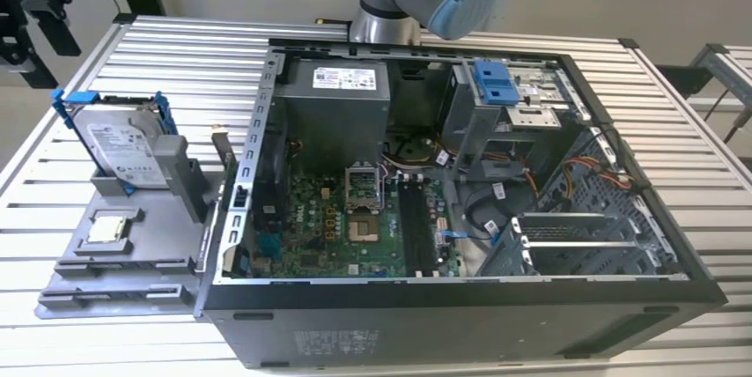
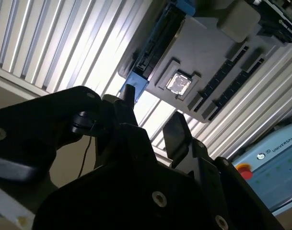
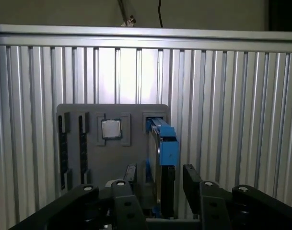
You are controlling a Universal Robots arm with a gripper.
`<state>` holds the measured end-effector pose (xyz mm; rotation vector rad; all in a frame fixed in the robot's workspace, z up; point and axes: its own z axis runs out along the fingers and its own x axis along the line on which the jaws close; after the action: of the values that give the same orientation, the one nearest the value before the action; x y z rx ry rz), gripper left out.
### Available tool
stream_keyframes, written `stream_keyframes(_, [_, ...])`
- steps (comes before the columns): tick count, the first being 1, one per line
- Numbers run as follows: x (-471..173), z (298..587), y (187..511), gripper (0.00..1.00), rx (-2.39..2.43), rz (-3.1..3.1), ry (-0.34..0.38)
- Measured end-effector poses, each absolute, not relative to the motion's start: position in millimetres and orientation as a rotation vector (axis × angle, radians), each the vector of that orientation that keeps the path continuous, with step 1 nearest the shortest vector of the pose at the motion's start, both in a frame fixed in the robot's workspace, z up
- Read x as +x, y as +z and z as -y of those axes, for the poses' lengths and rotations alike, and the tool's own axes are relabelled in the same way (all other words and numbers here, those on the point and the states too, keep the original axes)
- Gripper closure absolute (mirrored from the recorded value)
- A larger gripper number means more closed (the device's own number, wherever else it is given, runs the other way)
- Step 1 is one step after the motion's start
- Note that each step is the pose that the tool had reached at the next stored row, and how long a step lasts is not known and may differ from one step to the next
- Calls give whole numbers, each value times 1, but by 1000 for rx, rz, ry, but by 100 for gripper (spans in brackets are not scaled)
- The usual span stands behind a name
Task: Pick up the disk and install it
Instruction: 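Pick up the disk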
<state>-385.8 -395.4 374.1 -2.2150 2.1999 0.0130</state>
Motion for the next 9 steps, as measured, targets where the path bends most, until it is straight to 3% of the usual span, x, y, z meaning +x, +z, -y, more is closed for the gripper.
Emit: stream_keyframes(9, [-387, 389, 367, 0, -2215, -2200, 13])
